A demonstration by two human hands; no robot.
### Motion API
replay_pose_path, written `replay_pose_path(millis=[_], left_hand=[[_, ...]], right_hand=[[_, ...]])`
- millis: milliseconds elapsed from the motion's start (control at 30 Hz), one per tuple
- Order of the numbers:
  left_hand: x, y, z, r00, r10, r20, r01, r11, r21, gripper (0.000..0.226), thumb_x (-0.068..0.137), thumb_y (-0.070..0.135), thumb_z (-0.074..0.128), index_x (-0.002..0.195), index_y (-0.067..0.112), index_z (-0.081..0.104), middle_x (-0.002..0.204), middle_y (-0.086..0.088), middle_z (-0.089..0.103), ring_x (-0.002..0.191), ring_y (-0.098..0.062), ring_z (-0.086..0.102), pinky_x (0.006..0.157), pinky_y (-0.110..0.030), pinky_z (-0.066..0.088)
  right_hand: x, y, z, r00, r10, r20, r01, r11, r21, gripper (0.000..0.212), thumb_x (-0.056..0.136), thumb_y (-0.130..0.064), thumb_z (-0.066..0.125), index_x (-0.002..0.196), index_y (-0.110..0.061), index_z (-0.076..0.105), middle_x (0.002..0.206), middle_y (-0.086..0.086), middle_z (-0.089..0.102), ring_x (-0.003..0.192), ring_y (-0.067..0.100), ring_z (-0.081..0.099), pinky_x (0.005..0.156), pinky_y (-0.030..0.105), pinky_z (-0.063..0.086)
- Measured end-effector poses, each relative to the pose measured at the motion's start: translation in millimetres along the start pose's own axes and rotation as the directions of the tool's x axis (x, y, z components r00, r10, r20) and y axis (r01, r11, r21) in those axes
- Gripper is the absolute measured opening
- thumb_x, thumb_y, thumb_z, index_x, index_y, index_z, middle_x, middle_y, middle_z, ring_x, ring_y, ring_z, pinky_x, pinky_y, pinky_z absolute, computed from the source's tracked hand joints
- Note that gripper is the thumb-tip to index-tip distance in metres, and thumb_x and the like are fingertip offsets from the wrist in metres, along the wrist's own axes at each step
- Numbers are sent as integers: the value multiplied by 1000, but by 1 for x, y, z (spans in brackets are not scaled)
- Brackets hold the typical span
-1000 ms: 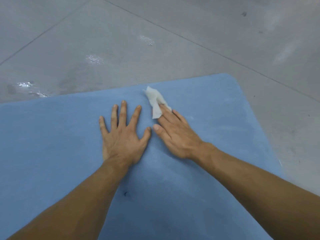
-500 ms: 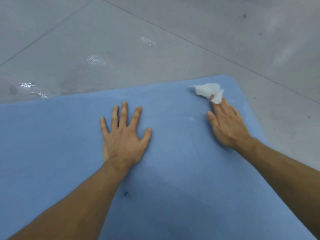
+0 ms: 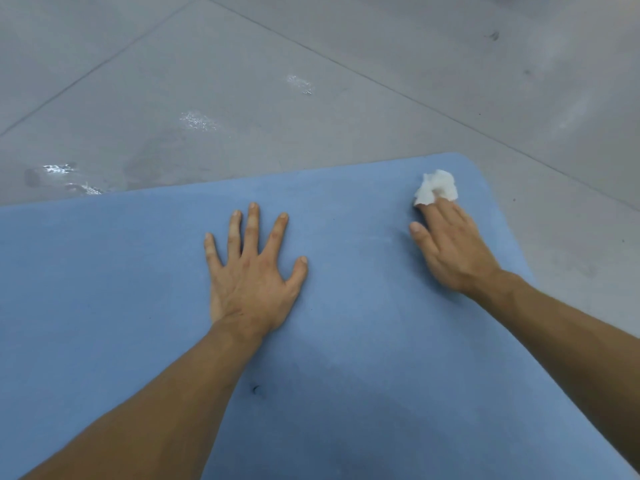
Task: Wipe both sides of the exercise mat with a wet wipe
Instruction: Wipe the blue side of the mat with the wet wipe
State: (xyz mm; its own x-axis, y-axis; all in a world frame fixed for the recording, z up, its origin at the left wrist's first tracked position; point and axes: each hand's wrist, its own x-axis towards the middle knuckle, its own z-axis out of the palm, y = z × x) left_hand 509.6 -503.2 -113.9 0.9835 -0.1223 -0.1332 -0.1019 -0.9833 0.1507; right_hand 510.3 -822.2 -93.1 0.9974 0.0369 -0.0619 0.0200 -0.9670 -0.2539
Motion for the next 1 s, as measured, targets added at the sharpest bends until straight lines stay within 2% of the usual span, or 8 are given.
replay_pose_path(millis=[133,200,300,433,500,633,700,1000], left_hand=[[1,0,0,1000,-1,-15,1,1000,-2,79,91,73,13,163,43,2,173,5,-14,158,-21,-15,125,-60,-6],[0,0,1,1000,0,-16,1,1000,2,78,92,74,12,163,44,0,173,5,-16,158,-21,-16,125,-60,-6],[-1,-1,1,1000,11,-22,-10,1000,7,77,93,74,9,163,44,-3,172,4,-17,158,-21,-17,125,-60,-5],[0,0,2,1000,11,-23,-11,1000,5,78,92,74,8,163,44,-2,172,4,-16,158,-21,-15,125,-61,-4],[1,0,1,1000,8,-15,-8,1000,4,78,92,74,9,163,43,-2,172,4,-16,158,-21,-16,125,-61,-4],[1,-1,0,1000,3,-13,-3,1000,-4,79,91,74,11,163,43,1,173,5,-15,158,-21,-15,125,-60,-5],[1,-1,0,1000,5,-16,-5,1000,-12,79,92,74,11,163,43,3,173,5,-14,158,-21,-15,125,-60,-5],[1,-1,0,1000,5,-9,-5,1000,-5,79,91,74,9,163,43,0,172,5,-16,158,-21,-17,125,-60,-6]], right_hand=[[8,-56,11,958,-281,65,275,958,87,71,106,-52,23,154,-5,44,159,16,43,150,29,33,123,38,18],[10,-80,21,909,-407,91,394,909,135,64,108,-48,24,153,-7,46,160,13,42,153,27,31,125,43,25],[7,-98,29,893,-439,98,425,895,135,61,109,-47,22,155,-13,44,164,3,39,156,19,24,121,44,29],[-1,-99,26,893,-439,99,444,896,-27,64,108,-52,16,155,-19,44,160,-3,42,152,18,27,114,40,29],[-1,-95,25,922,-372,108,383,917,-112,70,105,-60,12,157,-23,40,161,-4,39,153,18,26,112,41,31],[2,-70,27,987,-142,72,149,984,-99,82,99,-72,3,164,-26,19,174,-9,10,159,9,1,123,35,10],[3,-56,27,995,-72,64,79,991,-113,86,97,-74,0,166,-24,12,174,-6,5,159,10,-1,127,37,5],[-7,27,6,933,351,-77,-357,930,-89,99,92,-75,8,161,-8,27,165,14,31,156,28,21,125,47,19]])
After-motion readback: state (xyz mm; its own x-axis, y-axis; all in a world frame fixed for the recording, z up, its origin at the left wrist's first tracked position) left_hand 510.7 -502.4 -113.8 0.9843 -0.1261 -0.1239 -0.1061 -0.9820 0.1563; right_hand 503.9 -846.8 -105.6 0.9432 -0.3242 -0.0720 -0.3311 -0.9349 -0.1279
